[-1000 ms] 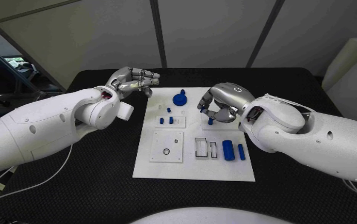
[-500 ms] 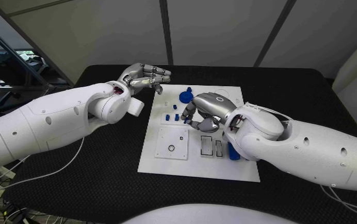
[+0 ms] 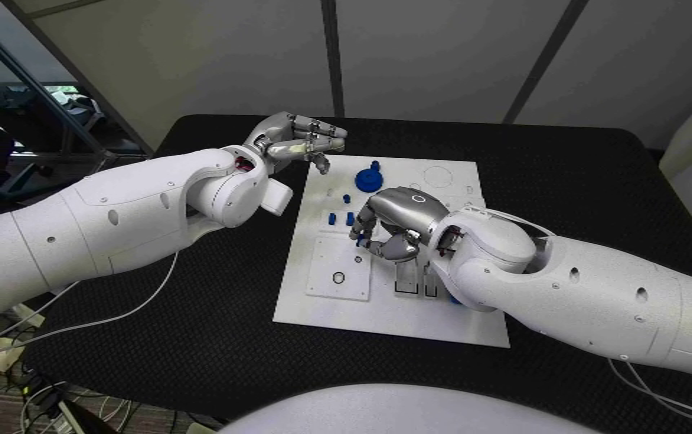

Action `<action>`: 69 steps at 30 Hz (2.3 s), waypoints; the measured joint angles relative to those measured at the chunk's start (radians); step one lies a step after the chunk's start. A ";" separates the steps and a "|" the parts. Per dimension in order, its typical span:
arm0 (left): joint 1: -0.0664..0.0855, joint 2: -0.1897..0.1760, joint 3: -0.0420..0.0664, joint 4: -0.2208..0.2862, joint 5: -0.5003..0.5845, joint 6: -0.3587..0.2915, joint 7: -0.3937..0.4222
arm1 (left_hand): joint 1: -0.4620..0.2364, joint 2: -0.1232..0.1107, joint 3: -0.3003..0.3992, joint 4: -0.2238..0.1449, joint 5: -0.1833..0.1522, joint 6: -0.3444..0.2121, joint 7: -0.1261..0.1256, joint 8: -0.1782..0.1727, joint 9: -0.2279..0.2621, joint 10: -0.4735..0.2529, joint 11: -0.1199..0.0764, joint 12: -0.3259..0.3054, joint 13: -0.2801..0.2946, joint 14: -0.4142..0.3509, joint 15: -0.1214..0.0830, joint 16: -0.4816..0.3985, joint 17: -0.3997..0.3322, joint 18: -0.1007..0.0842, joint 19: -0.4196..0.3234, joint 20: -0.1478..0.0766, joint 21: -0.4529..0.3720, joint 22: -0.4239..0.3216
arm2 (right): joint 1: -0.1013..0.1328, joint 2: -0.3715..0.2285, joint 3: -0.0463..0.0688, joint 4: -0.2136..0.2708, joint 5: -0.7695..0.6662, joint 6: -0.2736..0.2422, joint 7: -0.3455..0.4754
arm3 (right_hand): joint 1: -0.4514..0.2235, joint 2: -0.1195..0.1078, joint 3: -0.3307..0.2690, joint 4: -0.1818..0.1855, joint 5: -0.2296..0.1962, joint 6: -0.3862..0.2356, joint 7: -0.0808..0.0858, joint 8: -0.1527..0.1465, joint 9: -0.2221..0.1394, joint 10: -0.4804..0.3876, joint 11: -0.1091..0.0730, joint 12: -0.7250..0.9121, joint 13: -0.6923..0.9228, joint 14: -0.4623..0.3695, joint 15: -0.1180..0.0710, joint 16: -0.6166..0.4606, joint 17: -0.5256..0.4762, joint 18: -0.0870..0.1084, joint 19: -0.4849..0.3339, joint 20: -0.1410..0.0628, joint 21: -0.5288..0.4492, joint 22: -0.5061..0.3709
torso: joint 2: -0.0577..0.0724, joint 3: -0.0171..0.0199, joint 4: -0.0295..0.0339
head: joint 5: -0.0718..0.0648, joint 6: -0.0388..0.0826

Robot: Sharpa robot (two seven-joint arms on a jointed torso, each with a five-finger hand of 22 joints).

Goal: Assemble the parts on the task board

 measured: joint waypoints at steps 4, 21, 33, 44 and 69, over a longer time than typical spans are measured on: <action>0.000 0.003 0.000 -0.001 0.000 0.002 -0.001 | -0.004 0.004 -0.001 0.001 0.000 -0.002 0.002 0.000 0.000 0.000 0.000 0.000 0.001 0.000 0.000 0.000 -0.001 0.000 0.000 0.000 -0.003 -0.001 | -0.007 0.004 -0.002 -0.005 -0.003 0.013 -0.001 | 0.000 0.000 0.000 0.000 0.000 0.000 0.000 0.000 0.000 0.000 0.000 0.000 -0.001 0.000 0.000 0.000 0.000 0.000 0.000 0.000 0.000 0.000 | 0.000 0.0002 -0.0012 | 0.002 -0.003; 0.000 0.009 0.000 -0.004 0.000 0.009 -0.003 | -0.005 0.005 -0.001 0.001 0.000 -0.002 0.002 0.000 -0.001 0.000 0.000 0.000 0.001 0.000 0.000 0.000 -0.001 0.000 0.000 0.000 -0.003 0.000 | -0.021 0.013 -0.006 -0.015 -0.018 0.050 -0.005 | 0.000 0.000 0.000 0.000 -0.003 -0.002 -0.002 -0.003 0.001 0.000 0.000 -0.002 -0.001 0.000 0.000 0.000 -0.002 0.000 0.000 0.000 0.000 0.000 | 0.001 0.0011 -0.0025 | 0.011 -0.013; 0.000 0.008 0.000 -0.005 0.000 0.011 -0.004 | -0.005 0.005 -0.001 0.001 0.000 -0.002 0.002 0.000 -0.001 0.000 0.000 0.000 0.001 0.000 0.000 0.000 -0.001 0.000 0.000 0.000 -0.003 0.000 | -0.025 0.019 -0.006 -0.022 -0.026 0.056 -0.008 | -0.002 -0.003 0.003 -0.003 -0.004 0.001 0.001 -0.007 0.000 -0.001 0.001 -0.004 -0.001 0.000 0.000 0.000 -0.004 0.000 0.000 0.000 0.000 -0.002 | 0.001 0.0004 -0.0025 | 0.016 -0.015; 0.000 0.008 0.000 -0.004 0.000 0.013 -0.006 | -0.005 0.005 -0.001 0.001 0.000 -0.001 0.001 0.000 0.000 0.000 0.000 0.000 0.000 0.000 0.000 0.000 -0.001 0.000 0.000 0.000 -0.003 0.000 | -0.030 0.026 -0.006 -0.026 -0.034 0.072 -0.014 | -0.002 -0.003 0.003 -0.003 -0.006 0.001 0.001 -0.008 0.001 -0.002 0.002 -0.004 -0.001 0.000 0.000 0.000 -0.004 0.000 0.000 0.000 0.000 -0.002 | 0.001 0.0003 -0.0024 | 0.021 -0.018; 0.000 0.008 0.000 -0.008 0.001 0.018 -0.014 | -0.005 0.005 -0.004 0.004 0.000 -0.001 0.001 0.004 0.000 -0.007 0.000 0.007 0.002 0.000 0.000 0.000 -0.004 0.000 0.000 0.000 -0.003 -0.002 | -0.032 0.017 -0.028 -0.023 -0.054 0.038 -0.019 | -0.072 -0.040 -0.074 0.005 0.010 -0.176 0.046 -0.062 -0.021 -0.228 0.066 -0.081 -0.068 0.002 0.042 -0.064 -0.116 0.000 -0.111 0.050 -0.123 -0.181 | 0.000 0.0006 -0.0030 | 0.021 -0.017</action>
